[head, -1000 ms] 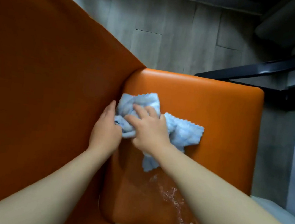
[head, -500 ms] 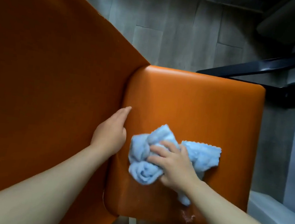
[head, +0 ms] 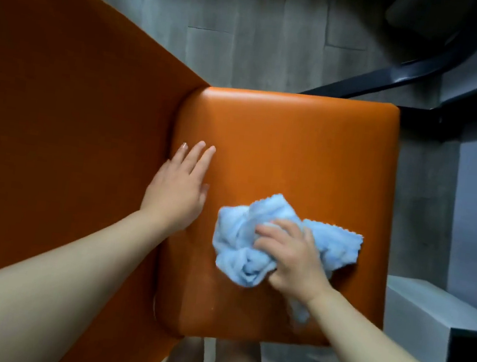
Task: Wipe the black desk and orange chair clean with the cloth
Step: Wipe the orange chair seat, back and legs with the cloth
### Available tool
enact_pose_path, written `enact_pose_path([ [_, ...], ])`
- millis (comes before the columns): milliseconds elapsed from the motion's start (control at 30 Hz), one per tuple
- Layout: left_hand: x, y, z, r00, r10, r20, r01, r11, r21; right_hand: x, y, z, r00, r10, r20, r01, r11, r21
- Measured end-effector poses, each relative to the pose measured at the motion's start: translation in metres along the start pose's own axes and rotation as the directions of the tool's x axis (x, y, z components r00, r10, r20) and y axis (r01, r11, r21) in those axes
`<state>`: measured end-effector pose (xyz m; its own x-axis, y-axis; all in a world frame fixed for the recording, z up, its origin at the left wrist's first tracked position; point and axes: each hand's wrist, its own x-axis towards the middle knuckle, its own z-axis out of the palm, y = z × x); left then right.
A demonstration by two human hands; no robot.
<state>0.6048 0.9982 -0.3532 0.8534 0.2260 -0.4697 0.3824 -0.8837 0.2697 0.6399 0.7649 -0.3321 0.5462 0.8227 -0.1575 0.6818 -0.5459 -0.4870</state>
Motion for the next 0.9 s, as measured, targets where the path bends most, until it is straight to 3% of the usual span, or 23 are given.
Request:
enact_pose_path([
  [33,0.003,0.003,0.001,1.000,0.021,0.005,-0.021,1.000,0.018,0.009,0.016,-0.010,0.993,0.048,-0.106,-0.051,0.998,-0.032],
  [100,0.010,0.010,0.005,0.998,0.053,0.015,-0.054,0.998,0.045,0.039,0.051,-0.034,0.900,0.336,-0.278,-0.359,0.933,-0.036],
  [167,0.018,0.019,0.011,0.996,0.086,0.033,-0.088,0.993,0.080,0.074,0.087,-0.055,0.736,0.608,-0.298,-0.646,0.762,-0.039],
  [233,0.023,0.030,0.015,0.993,0.105,0.058,-0.111,0.987,0.116,0.086,0.095,-0.057,0.665,0.707,-0.240,-0.736,0.675,-0.049],
  [333,0.020,0.043,0.022,0.989,0.103,0.110,-0.118,0.984,0.136,0.051,0.055,-0.022,0.705,0.684,-0.185,-0.701,0.713,-0.033],
  [400,0.013,0.048,0.027,0.985,0.091,0.149,-0.113,0.983,0.145,0.009,0.012,0.001,0.782,0.610,-0.127,-0.614,0.789,0.007],
  [467,0.006,0.048,0.030,0.982,0.092,0.162,-0.120,0.979,0.168,-0.019,-0.003,0.009,0.815,0.545,-0.199,-0.529,0.838,0.130],
  [533,0.002,0.046,0.033,0.982,0.097,0.165,-0.128,0.975,0.184,-0.023,0.014,0.000,0.703,0.577,-0.416,-0.536,0.814,0.223],
  [600,-0.002,0.047,0.037,0.982,0.094,0.162,-0.125,0.973,0.196,-0.012,0.046,-0.018,0.484,0.709,-0.513,-0.701,0.665,0.257],
  [667,-0.007,0.049,0.042,0.984,0.085,0.159,-0.116,0.973,0.198,0.000,0.074,-0.028,0.307,0.845,-0.437,-0.855,0.447,0.264],
  [700,-0.010,0.050,0.044,0.984,0.085,0.157,-0.115,0.973,0.199,0.002,0.078,-0.028,0.285,0.883,-0.374,-0.882,0.394,0.259],
  [733,-0.013,0.052,0.045,0.984,0.086,0.155,-0.116,0.973,0.198,0.000,0.073,-0.025,0.308,0.893,-0.328,-0.885,0.396,0.247],
  [833,-0.023,0.057,0.050,0.982,0.085,0.168,-0.117,0.974,0.193,-0.027,0.034,0.001,0.471,0.862,-0.185,-0.836,0.504,0.218],
  [900,-0.031,0.059,0.053,0.981,0.078,0.177,-0.112,0.975,0.191,-0.053,0.011,0.005,0.577,0.800,-0.163,-0.751,0.598,0.281],
])
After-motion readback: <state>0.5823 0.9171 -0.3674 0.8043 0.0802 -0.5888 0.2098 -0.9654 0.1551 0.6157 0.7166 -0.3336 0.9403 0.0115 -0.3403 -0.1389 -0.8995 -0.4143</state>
